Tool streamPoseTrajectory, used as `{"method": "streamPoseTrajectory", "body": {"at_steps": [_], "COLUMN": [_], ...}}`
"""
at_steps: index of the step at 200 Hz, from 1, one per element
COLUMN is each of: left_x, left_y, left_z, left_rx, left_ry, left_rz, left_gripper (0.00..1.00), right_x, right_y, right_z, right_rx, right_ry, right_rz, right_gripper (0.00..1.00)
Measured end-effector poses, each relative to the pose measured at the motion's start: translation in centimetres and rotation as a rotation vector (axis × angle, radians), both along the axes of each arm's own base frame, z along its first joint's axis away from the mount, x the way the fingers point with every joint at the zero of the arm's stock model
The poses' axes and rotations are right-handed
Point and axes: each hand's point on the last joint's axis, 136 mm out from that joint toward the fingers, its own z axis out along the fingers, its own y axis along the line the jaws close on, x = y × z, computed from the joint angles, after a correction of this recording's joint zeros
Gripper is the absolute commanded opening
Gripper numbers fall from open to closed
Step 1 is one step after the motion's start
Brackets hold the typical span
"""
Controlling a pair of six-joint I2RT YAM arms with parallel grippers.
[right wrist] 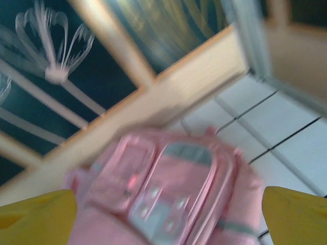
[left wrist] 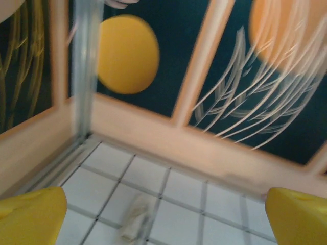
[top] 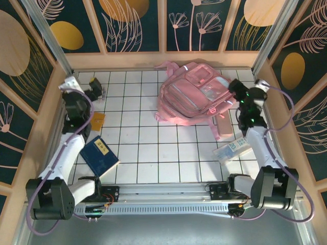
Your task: Pack books, pencil case, and school supplies into a backpack
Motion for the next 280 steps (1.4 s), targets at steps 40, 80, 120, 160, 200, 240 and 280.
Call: {"method": "streamPoseTrajectory", "body": {"at_steps": [40,80,120,160,200,240,280], "left_x": [-1.5,-5.6,-6.5,-6.8,-6.7,-6.2,-5.6], "left_y": [-6.7,-9.8,-11.3,-11.8,-12.0,-11.5,-10.7], "left_z": [-5.1,-10.4,-9.9,-9.8,-10.3,-9.5,-6.4], "left_rx": [-0.097,-0.182,-0.205,-0.223,-0.244,-0.244,-0.216], "left_ry": [0.221,0.362,0.353,0.355,0.374,0.364,0.289], "left_rz": [-0.384,-0.562,-0.659,-0.689,-0.693,-0.657,-0.612], "left_gripper": [0.99,0.99,0.99,0.99,0.99,0.99,0.99], "right_x": [-1.2,-4.8,-4.0,-3.7,-3.2,1.0,0.5], "right_y": [11.9,13.3,14.4,15.5,15.5,20.9,29.9], "right_z": [-9.9,-16.5,-19.2,-20.3,-18.0,-7.7,0.4], "right_rx": [0.201,0.508,0.708,0.755,0.685,0.593,0.53], "right_ry": [0.413,0.697,0.744,0.727,0.653,0.489,0.312], "right_rz": [0.248,0.014,-0.128,-0.164,-0.09,0.301,0.744], "right_gripper": [0.95,0.96,0.76,0.18,0.0,0.0,0.0]}}
